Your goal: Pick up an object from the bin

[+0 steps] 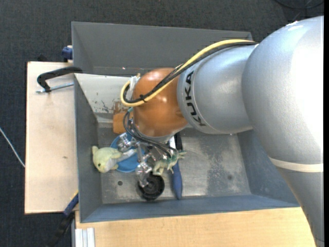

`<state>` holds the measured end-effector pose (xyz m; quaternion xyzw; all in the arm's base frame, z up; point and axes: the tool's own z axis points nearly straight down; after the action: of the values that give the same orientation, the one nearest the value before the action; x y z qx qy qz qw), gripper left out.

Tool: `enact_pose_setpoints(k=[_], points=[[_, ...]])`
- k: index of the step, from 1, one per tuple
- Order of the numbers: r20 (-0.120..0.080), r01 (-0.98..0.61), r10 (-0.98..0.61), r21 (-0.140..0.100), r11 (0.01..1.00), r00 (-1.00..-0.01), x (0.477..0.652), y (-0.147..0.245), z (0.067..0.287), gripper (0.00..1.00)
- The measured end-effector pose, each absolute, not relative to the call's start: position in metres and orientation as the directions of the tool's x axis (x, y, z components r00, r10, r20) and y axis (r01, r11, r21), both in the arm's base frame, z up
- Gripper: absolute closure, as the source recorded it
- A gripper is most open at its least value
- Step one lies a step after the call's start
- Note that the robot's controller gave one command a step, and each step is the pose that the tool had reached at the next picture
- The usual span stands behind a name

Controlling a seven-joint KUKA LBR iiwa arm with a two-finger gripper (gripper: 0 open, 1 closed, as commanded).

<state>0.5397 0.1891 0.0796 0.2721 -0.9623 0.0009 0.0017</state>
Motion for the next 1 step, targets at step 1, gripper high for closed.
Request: enact_pose_setpoints(k=[1], points=[[-0.015,-0.523,-0.523,-0.002,0.853,-0.852,0.5442,0.1967,0.182,1.0]])
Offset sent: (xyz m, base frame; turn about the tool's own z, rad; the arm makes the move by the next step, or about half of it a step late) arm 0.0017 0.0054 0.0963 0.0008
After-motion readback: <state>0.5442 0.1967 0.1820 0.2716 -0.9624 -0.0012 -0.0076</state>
